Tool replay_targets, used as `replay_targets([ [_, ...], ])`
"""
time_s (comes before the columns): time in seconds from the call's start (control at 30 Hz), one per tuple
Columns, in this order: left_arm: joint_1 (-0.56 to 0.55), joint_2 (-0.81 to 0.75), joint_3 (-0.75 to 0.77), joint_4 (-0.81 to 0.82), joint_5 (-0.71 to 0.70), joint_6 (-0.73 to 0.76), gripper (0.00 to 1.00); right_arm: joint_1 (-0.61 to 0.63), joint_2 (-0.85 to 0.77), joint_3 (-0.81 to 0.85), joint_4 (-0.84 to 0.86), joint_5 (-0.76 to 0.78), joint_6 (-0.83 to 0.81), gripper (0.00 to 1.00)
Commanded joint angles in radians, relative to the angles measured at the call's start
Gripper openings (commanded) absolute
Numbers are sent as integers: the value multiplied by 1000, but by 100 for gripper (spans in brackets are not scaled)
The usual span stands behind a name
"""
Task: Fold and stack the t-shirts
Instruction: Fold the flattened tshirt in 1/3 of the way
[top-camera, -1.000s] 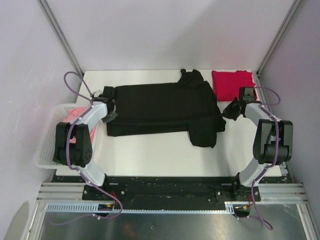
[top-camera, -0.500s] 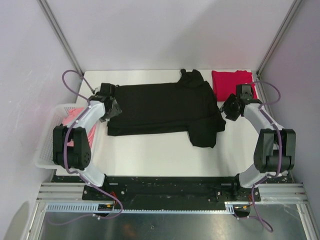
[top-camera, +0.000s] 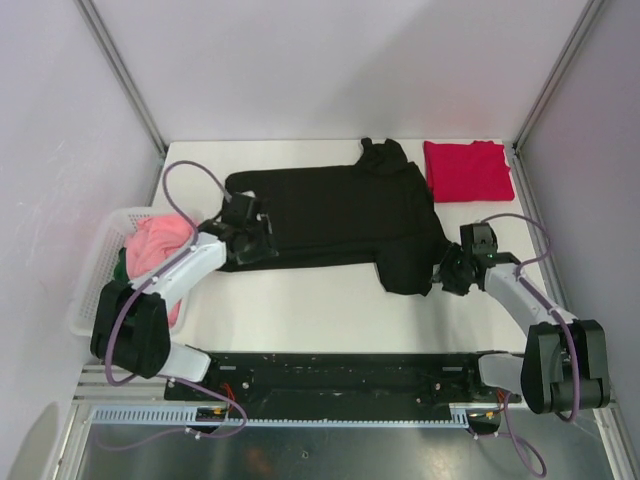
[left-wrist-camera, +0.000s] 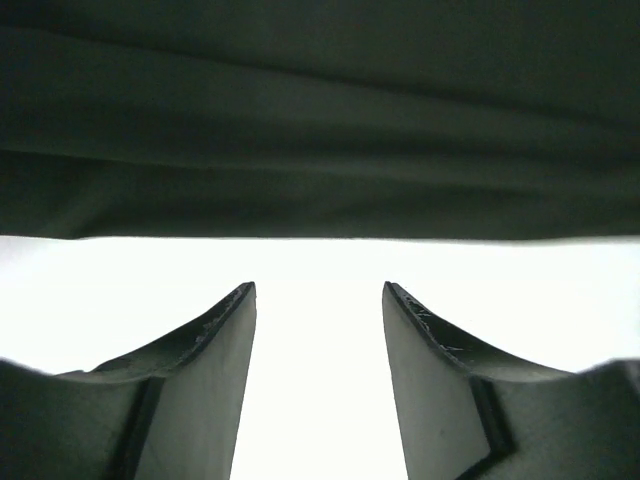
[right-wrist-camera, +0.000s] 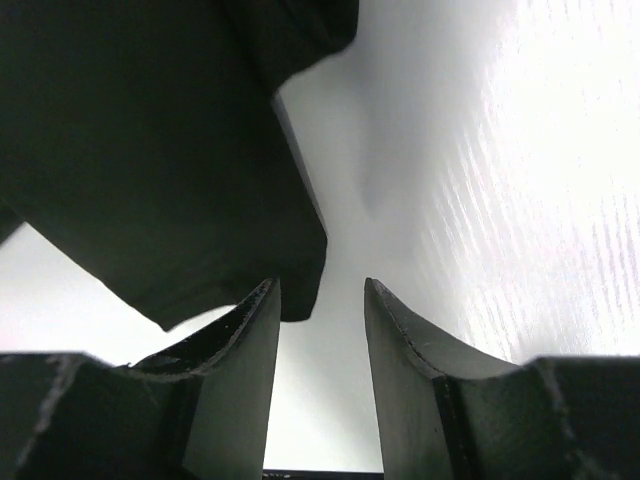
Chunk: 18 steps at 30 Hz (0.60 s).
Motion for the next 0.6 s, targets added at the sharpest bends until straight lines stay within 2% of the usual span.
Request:
replay_targets([
  [0.0, -159, 9, -15, 109, 140, -16, 57, 39, -41, -42, 42, -1, 39, 43],
  [0.13, -328, 121, 34, 176, 175, -50, 56, 83, -30, -65, 64, 12, 66, 43],
  [0.27, -441, 256, 133, 231, 221, -80, 56, 100, -14, -76, 78, 15, 77, 43],
  [0.57, -573, 487, 302, 285, 307, -118, 56, 121, 19, -78, 95, 24, 80, 38],
])
